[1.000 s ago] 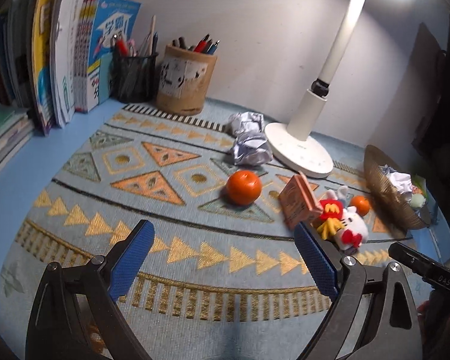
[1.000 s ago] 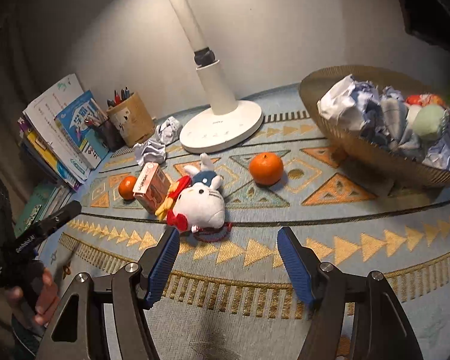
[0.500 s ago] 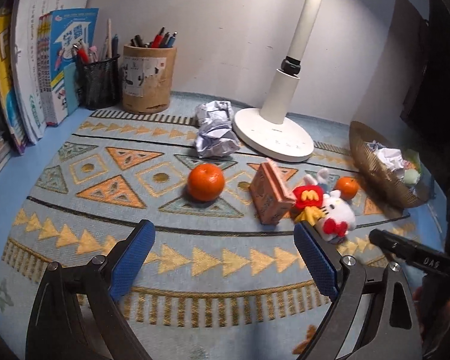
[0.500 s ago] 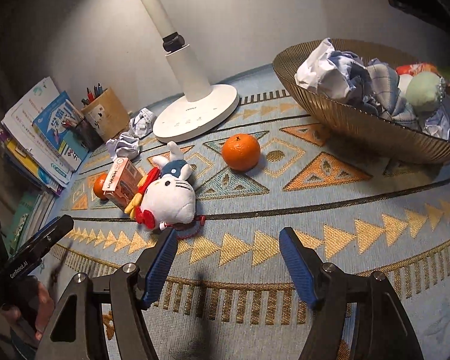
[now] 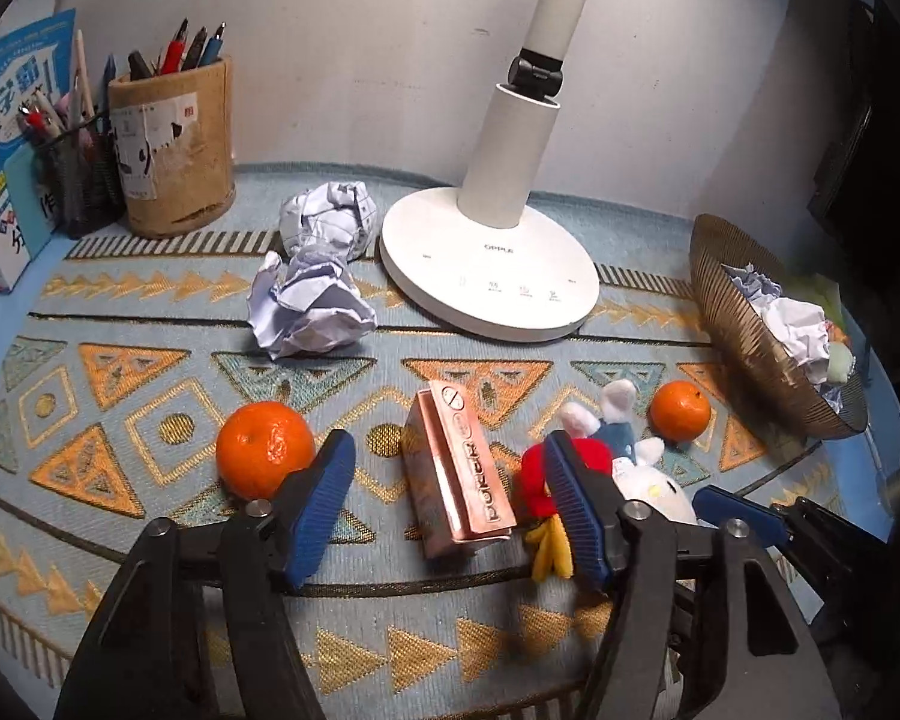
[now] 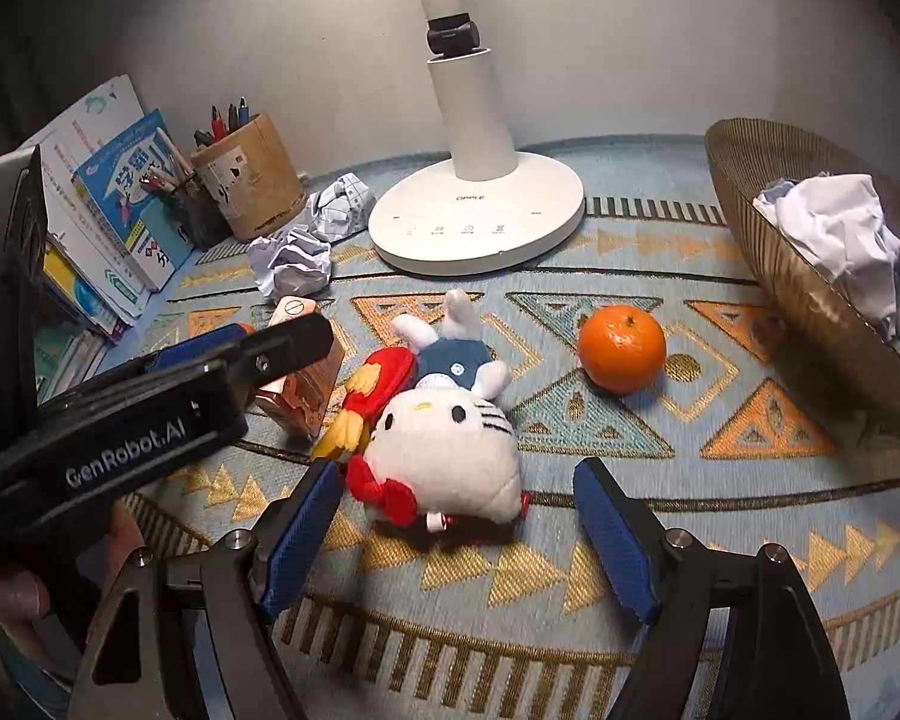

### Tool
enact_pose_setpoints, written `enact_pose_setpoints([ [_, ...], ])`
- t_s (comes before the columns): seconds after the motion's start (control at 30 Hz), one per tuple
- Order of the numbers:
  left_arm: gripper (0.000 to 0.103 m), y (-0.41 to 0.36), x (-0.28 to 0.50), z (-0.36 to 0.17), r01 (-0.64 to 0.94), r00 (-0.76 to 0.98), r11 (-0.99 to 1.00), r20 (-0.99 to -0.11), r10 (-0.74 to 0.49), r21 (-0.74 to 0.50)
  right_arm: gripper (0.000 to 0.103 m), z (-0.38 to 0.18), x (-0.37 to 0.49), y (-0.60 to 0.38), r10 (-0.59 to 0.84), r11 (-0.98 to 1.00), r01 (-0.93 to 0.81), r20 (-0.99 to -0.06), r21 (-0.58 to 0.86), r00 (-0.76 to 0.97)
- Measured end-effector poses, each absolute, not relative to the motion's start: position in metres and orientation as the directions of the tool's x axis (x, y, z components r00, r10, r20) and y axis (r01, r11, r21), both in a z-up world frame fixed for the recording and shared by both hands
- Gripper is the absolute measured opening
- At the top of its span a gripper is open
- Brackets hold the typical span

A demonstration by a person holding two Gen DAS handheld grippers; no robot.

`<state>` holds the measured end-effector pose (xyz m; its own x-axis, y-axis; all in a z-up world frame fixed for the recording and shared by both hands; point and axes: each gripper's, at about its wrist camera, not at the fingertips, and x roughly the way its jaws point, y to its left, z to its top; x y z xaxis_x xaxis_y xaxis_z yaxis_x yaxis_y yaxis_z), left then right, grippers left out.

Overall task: Organize objects
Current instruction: 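Grasp the pink box with the left gripper while the right gripper grasps the Hello Kitty plush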

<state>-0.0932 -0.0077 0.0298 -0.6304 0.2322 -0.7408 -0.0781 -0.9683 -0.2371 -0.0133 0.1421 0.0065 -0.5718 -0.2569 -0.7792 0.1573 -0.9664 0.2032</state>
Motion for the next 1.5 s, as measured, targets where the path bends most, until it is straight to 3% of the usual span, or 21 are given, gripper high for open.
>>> enact_pose_setpoints([
  [0.1, 0.031, -0.012, -0.098, 0.023, -0.095, -0.6, -0.952, -0.746, 0.289, -0.292, 0.079, -0.001, -0.024, 0.134, -0.282, -0.959, 0.162, -0.787, 0.231, -0.549],
  [0.13, 0.03, -0.012, -0.098, 0.023, -0.1, -0.602, -0.949, -0.742, 0.296, -0.298, 0.077, -0.004, -0.027, 0.131, -0.277, -0.961, 0.16, -0.791, 0.227, -0.545],
  [0.2, 0.022, -0.01, -0.096, 0.025, -0.106, -0.614, -0.954, -0.736, 0.286, -0.282, 0.055, -0.006, -0.028, 0.125, -0.225, -0.974, 0.157, -0.8, 0.164, -0.557],
  [0.33, 0.02, -0.003, -0.089, 0.028, -0.143, -0.616, -0.96, -0.737, 0.278, -0.242, 0.055, 0.0, -0.014, 0.141, -0.243, -0.97, 0.131, -0.781, 0.206, -0.574],
  [0.47, 0.021, 0.021, -0.079, 0.029, -0.264, -0.58, -0.943, -0.747, 0.323, -0.203, 0.055, 0.007, 0.013, 0.184, -0.208, -0.973, 0.049, -0.774, 0.224, -0.598],
  [0.53, 0.039, 0.032, -0.074, 0.031, -0.293, -0.584, -0.942, -0.75, 0.31, -0.161, 0.055, 0.009, 0.025, 0.201, -0.172, -0.979, 0.021, -0.77, 0.202, -0.614],
  [0.6, 0.073, 0.036, -0.068, 0.034, -0.32, -0.593, -0.934, -0.736, 0.327, -0.157, 0.055, 0.01, 0.033, 0.213, -0.138, -0.985, 0.005, -0.77, 0.173, -0.623],
  [0.67, 0.083, 0.037, -0.063, 0.037, -0.344, -0.605, -0.925, -0.716, 0.349, -0.16, 0.055, 0.007, 0.037, 0.224, -0.141, -0.982, -0.01, -0.769, 0.189, -0.623],
  [1.0, 0.082, 0.056, -0.044, 0.047, -0.492, -0.577, -0.849, -0.659, 0.482, -0.19, 0.055, -0.001, 0.041, 0.237, -0.181, -0.965, -0.034, -0.751, 0.261, -0.636],
  [1.2, 0.081, 0.046, -0.058, 0.036, -0.387, -0.602, -0.909, -0.704, 0.376, -0.155, 0.055, -0.003, 0.04, 0.245, -0.193, -0.953, -0.061, -0.751, 0.295, -0.631],
  [1.4, 0.082, 0.069, -0.062, 0.014, -0.395, -0.557, -0.917, -0.777, 0.294, -0.064, 0.055, -0.001, 0.039, 0.239, -0.175, -0.964, -0.046, -0.754, 0.263, -0.633],
  [1.43, 0.079, 0.073, -0.063, 0.011, -0.388, -0.56, -0.921, -0.783, 0.269, -0.038, 0.055, 0.0, 0.04, 0.238, -0.169, -0.966, -0.044, -0.753, 0.254, -0.636],
  [1.47, 0.06, 0.074, -0.064, 0.008, -0.381, -0.558, -0.924, -0.791, 0.249, -0.022, 0.055, 0.0, 0.04, 0.237, -0.164, -0.968, -0.041, -0.751, 0.246, -0.639],
  [1.5, 0.053, 0.074, -0.065, 0.007, -0.374, -0.56, -0.927, -0.794, 0.237, -0.013, 0.055, 0.001, 0.041, 0.236, -0.158, -0.97, -0.039, -0.748, 0.238, -0.644],
])
